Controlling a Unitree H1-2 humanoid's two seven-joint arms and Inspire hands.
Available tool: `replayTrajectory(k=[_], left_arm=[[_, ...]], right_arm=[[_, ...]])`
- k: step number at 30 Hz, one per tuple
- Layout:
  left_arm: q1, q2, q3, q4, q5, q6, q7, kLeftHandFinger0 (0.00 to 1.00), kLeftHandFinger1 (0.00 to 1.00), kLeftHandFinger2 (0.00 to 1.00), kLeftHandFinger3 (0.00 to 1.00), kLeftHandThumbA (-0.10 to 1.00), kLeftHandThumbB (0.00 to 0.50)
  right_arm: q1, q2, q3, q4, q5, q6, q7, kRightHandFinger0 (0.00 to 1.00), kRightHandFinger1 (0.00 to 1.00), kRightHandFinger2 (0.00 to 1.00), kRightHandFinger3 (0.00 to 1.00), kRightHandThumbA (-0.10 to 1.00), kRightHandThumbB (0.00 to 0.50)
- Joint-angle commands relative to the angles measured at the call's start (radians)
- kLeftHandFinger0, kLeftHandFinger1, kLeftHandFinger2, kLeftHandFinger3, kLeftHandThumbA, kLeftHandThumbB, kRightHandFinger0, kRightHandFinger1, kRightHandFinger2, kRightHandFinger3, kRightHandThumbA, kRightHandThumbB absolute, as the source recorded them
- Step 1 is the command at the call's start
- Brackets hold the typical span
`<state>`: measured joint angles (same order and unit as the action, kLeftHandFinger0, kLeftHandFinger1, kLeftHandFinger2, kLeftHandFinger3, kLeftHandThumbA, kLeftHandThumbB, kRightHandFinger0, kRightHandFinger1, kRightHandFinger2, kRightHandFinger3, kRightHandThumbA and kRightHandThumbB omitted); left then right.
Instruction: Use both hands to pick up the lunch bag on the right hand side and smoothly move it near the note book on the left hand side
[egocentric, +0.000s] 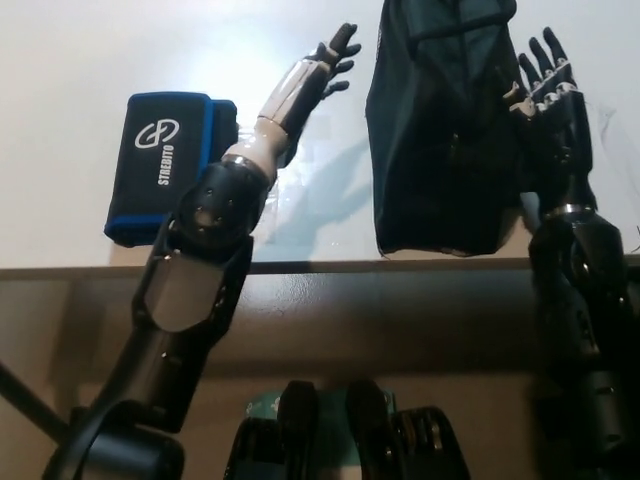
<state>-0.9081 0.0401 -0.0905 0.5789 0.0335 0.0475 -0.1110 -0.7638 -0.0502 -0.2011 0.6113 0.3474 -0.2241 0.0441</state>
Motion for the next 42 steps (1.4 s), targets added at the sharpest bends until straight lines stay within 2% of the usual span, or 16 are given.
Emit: replayTrajectory(k=[1,5,10,11,13,17,21,24,27,30,34,36,39,40,42], left_arm=[[-0.091,-0.029,0.010,0.053,0.005,-0.026,0.030,1.00,1.00,1.00,1.00,1.00,0.403],[-0.118,-0.042,-0.003,0.108,0.011,-0.028,0.015,1.00,1.00,1.00,1.00,1.00,0.487],[-0.126,-0.058,-0.007,0.140,0.006,-0.049,0.002,1.00,1.00,1.00,1.00,1.00,0.477],[-0.121,-0.063,-0.003,0.145,-0.002,-0.051,-0.003,1.00,1.00,1.00,1.00,1.00,0.456],[-0.116,-0.064,-0.003,0.150,-0.001,-0.063,-0.003,1.00,1.00,1.00,1.00,1.00,0.448],[-0.097,-0.055,0.005,0.142,-0.016,-0.068,-0.019,1.00,1.00,1.00,1.00,1.00,0.458],[-0.076,-0.050,0.004,0.115,0.007,-0.054,0.015,1.00,1.00,1.00,1.00,1.00,0.468],[-0.042,-0.049,0.030,0.071,-0.030,-0.057,0.002,1.00,1.00,1.00,1.00,1.00,0.435],[-0.009,-0.036,0.037,0.049,-0.018,-0.107,0.010,1.00,1.00,1.00,1.00,1.00,0.417],[0.032,-0.015,0.033,-0.003,0.008,-0.115,0.015,1.00,1.00,1.00,1.00,1.00,0.402],[0.084,0.010,0.048,-0.068,0.007,-0.133,0.029,1.00,1.00,1.00,1.00,1.00,0.344],[0.110,0.019,0.062,-0.107,0.006,-0.132,0.045,1.00,1.00,1.00,1.00,1.00,0.337],[0.139,0.036,0.077,-0.164,0.012,-0.093,0.061,1.00,1.00,1.00,1.00,1.00,0.363],[0.147,0.043,0.082,-0.175,0.014,-0.094,0.067,1.00,1.00,1.00,1.00,1.00,0.347],[0.160,0.056,0.089,-0.193,0.017,-0.101,0.072,1.00,1.00,1.00,1.00,1.00,0.341]], right_arm=[[-0.081,0.026,0.002,0.016,0.012,-0.055,0.029,1.00,1.00,1.00,1.00,1.00,0.218],[-0.099,0.050,0.006,0.045,0.007,-0.068,0.029,1.00,1.00,1.00,1.00,1.00,0.226],[-0.122,0.078,-0.008,0.085,0.033,-0.081,0.039,1.00,1.00,1.00,1.00,1.00,0.240],[-0.125,0.089,-0.008,0.086,0.045,-0.074,0.051,1.00,1.00,1.00,1.00,1.00,0.240],[-0.125,0.095,-0.005,0.084,0.047,-0.066,0.059,1.00,1.00,1.00,1.00,1.00,0.244],[-0.146,0.125,0.004,0.123,0.030,-0.085,0.044,1.00,1.00,1.00,1.00,1.00,0.229],[-0.166,0.142,0.013,0.154,0.030,-0.087,0.056,1.00,1.00,1.00,1.00,1.00,0.227],[-0.184,0.157,0.015,0.184,0.037,-0.078,0.070,1.00,1.00,1.00,1.00,1.00,0.240],[-0.201,0.175,0.020,0.223,0.024,-0.104,0.058,1.00,1.00,1.00,1.00,1.00,0.221],[-0.219,0.190,0.035,0.265,0.004,-0.130,0.057,1.00,1.00,1.00,1.00,1.00,0.235],[-0.256,0.209,0.045,0.343,0.003,-0.151,0.076,1.00,1.00,1.00,1.00,1.00,0.272],[-0.267,0.226,0.047,0.364,0.007,-0.160,0.083,1.00,1.00,1.00,1.00,1.00,0.257],[-0.281,0.246,0.053,0.382,0.012,-0.159,0.107,1.00,1.00,1.00,1.00,1.00,0.240],[-0.290,0.252,0.056,0.396,0.007,-0.174,0.106,1.00,1.00,1.00,1.00,1.00,0.224],[-0.302,0.259,0.064,0.416,-0.004,-0.186,0.109,1.00,1.00,1.00,1.00,1.00,0.225]])
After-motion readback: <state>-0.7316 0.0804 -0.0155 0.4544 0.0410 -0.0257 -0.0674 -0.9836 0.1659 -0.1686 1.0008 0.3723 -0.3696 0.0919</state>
